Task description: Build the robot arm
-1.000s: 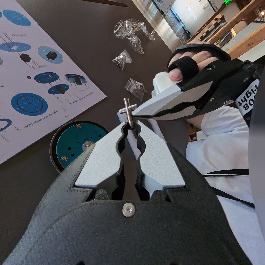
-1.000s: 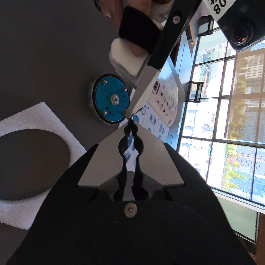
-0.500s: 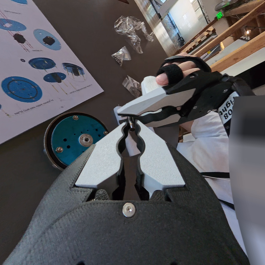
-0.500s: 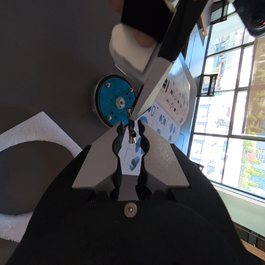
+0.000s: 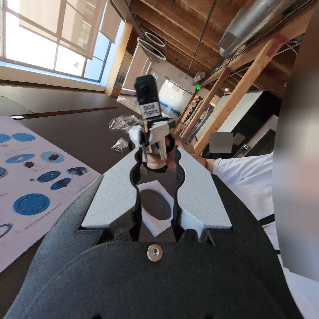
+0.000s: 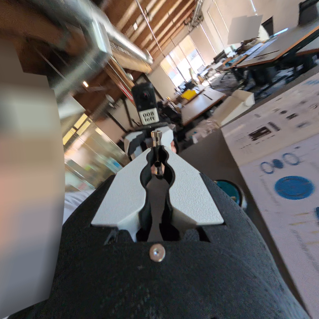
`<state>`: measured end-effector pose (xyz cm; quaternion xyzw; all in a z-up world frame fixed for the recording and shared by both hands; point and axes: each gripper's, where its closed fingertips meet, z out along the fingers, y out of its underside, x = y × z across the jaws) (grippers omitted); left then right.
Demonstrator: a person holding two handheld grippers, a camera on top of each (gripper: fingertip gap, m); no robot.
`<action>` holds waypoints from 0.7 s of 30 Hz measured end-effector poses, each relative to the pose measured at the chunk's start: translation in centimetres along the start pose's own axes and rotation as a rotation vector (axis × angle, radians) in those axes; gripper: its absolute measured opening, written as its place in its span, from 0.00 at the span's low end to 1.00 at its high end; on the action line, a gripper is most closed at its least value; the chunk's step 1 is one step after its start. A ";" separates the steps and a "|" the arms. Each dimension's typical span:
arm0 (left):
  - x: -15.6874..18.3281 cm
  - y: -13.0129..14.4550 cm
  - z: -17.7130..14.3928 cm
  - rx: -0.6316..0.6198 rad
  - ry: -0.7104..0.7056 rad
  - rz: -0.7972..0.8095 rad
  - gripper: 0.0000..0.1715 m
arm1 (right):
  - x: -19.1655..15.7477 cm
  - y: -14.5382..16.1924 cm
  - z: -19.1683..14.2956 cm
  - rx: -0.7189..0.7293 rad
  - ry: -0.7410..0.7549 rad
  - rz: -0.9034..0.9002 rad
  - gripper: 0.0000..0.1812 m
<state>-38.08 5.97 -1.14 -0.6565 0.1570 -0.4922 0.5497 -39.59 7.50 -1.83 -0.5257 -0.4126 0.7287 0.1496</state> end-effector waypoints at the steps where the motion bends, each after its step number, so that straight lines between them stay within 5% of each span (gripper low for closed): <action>1: 0.3 0.4 0.5 -0.005 0.008 0.002 0.19 | 0.2 -0.1 0.0 0.037 -0.019 0.066 0.03; 5: -0.1 1.9 2.0 -0.040 -0.063 0.043 0.13 | 0.1 -0.3 0.3 0.160 -0.108 0.233 0.03; 7: -1.0 1.5 1.9 0.006 -0.128 0.067 0.02 | 0.0 -0.7 0.3 0.216 -0.146 0.269 0.03; 9: -1.0 1.1 1.7 0.048 -0.120 0.069 0.04 | 0.1 -0.6 0.4 0.233 -0.150 0.274 0.03; 11: -1.5 1.5 2.0 0.032 -0.123 0.031 0.21 | 0.2 -0.6 0.5 0.241 -0.149 0.264 0.03; 17: -1.0 1.8 2.4 0.060 -0.121 0.089 0.04 | -0.5 -0.8 0.8 0.273 -0.149 0.167 0.03; 21: -0.8 1.5 2.2 0.071 -0.141 0.141 0.04 | -1.0 -0.9 0.3 0.278 -0.156 0.088 0.03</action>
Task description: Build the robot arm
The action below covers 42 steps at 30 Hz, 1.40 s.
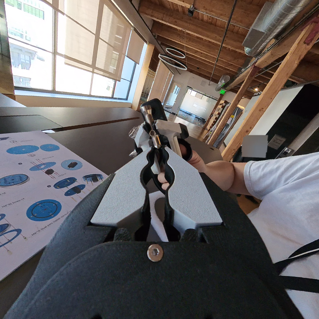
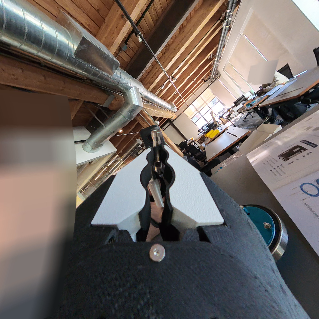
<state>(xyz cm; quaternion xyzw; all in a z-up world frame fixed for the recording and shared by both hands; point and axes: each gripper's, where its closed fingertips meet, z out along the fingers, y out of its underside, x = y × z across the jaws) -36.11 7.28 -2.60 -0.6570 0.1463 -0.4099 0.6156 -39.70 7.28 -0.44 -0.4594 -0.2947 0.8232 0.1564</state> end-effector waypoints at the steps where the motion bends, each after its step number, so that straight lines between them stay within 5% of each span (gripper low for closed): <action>1: 0.1 -0.2 -0.1 0.005 0.002 0.015 0.04 | -0.2 0.0 -0.1 -0.007 -0.011 -0.004 0.03; 13: 0.9 -0.9 -0.9 -0.042 -0.032 0.207 0.04 | -1.2 1.4 -0.5 -0.218 -0.053 -0.252 0.03; 21: 1.7 0.0 -0.8 -0.146 -0.025 0.333 0.03 | -1.5 2.6 -3.2 -0.607 -0.007 -0.522 0.10; 28: 1.9 0.6 -0.8 -0.184 -0.011 0.363 0.00 | -1.6 2.7 -3.7 -0.646 0.019 -0.564 0.18; 30: 2.0 0.6 -0.8 -0.180 -0.005 0.352 0.00 | -1.7 3.0 -3.6 -0.652 0.009 -0.584 0.13; 31: 2.0 0.6 -0.7 -0.179 -0.003 0.342 0.00 | -1.7 3.5 -3.9 -0.685 0.000 -0.597 0.00; 36: 1.0 2.2 -0.4 -0.250 -0.010 0.271 0.00 | 0.1 2.2 -5.4 -0.740 0.128 -0.723 0.00; 38: 0.1 2.0 -0.3 -0.220 -0.075 0.260 0.00 | -1.6 4.1 -5.8 -0.801 0.047 -0.651 0.00; 42: -0.2 4.0 0.4 -0.288 -0.074 0.184 0.00 | 1.3 6.7 -8.0 -0.992 0.206 -0.810 0.00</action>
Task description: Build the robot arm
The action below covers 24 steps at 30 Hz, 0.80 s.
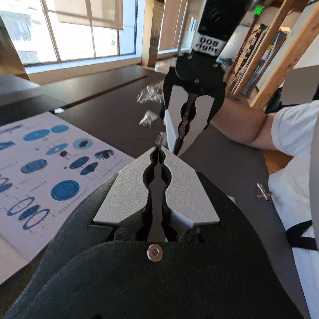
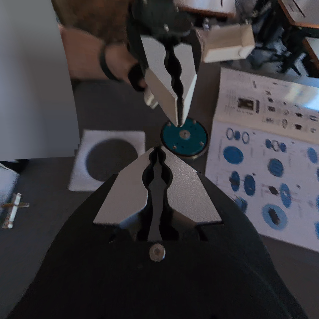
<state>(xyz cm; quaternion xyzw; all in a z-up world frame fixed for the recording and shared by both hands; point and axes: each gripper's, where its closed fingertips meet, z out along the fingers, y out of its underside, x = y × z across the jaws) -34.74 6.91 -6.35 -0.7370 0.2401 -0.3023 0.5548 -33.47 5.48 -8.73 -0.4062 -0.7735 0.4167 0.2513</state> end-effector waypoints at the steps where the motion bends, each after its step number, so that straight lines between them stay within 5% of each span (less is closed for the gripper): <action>1: -0.1 0.7 0.3 -0.026 -0.002 -0.007 0.00 | 0.3 1.1 0.2 -0.032 0.020 -0.013 0.00; 7: -0.5 0.8 0.2 -0.026 -0.011 0.003 0.00 | -2.7 1.9 -1.8 -0.014 -0.298 0.124 0.03; 10: -1.0 -0.1 -0.5 -0.007 -0.055 0.038 0.00 | -7.4 1.8 -3.5 -0.085 -0.379 0.171 0.10; 15: 1.0 -1.3 -0.8 0.001 0.001 0.036 0.02 | -15.8 5.9 -3.4 -0.070 -0.275 0.097 0.15; 19: 3.3 -1.6 0.2 -0.031 0.027 0.099 0.07 | -16.9 8.1 -2.3 -0.068 -0.083 0.119 0.14; 24: 5.2 -1.5 1.5 -0.073 0.041 0.125 0.10 | -18.7 9.7 0.4 -0.194 -0.077 0.084 0.13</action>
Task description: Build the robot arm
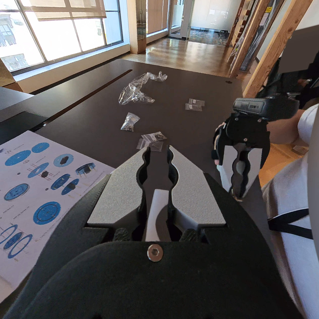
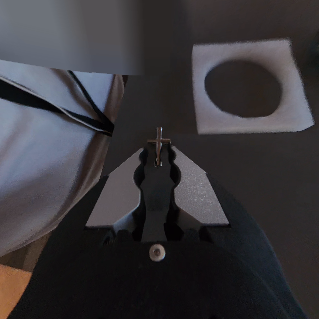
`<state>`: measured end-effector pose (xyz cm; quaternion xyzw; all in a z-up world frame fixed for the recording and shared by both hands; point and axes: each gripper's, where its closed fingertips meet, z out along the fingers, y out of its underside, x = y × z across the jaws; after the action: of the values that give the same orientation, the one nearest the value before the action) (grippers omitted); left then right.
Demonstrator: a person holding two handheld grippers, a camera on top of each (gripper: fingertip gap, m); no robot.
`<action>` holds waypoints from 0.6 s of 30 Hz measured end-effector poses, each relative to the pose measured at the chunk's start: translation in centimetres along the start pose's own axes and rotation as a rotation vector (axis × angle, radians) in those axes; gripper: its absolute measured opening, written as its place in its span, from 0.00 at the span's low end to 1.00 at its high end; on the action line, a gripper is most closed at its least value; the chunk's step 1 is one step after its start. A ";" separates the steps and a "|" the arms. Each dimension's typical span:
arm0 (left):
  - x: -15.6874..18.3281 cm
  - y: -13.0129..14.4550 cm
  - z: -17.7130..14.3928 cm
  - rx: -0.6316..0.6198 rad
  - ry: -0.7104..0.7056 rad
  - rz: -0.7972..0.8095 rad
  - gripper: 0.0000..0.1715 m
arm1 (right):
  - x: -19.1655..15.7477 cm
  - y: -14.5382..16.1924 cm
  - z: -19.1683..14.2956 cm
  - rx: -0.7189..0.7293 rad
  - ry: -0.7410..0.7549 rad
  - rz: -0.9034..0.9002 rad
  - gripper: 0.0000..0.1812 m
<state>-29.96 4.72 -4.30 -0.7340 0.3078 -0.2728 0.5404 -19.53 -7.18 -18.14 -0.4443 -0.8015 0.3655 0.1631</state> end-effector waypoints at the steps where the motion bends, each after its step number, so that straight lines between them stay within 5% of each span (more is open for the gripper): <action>1: 0.5 0.0 0.1 0.001 0.016 -0.021 0.10 | 0.0 -0.2 0.0 0.009 0.012 -0.017 0.03; 4: 3.7 1.2 0.3 -0.039 0.122 -0.156 0.12 | 0.7 -0.2 -0.4 -0.029 0.090 -0.063 0.03; 10: 10.3 5.9 0.6 -0.041 0.275 -0.412 0.19 | 2.9 -5.1 -5.2 0.152 0.453 -0.402 0.03; 14: 11.4 6.3 0.2 0.020 0.166 -0.317 0.17 | 3.0 -8.1 -7.4 0.280 0.543 -0.547 0.03; 18: 12.4 4.1 -0.7 0.121 0.055 -0.164 0.12 | 2.7 -10.2 -8.3 0.438 0.456 -0.513 0.02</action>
<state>-22.86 -5.90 -7.24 -0.7149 0.2444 -0.3546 0.5508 -22.22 -4.71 -5.28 -0.2545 -0.7329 0.3669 0.5133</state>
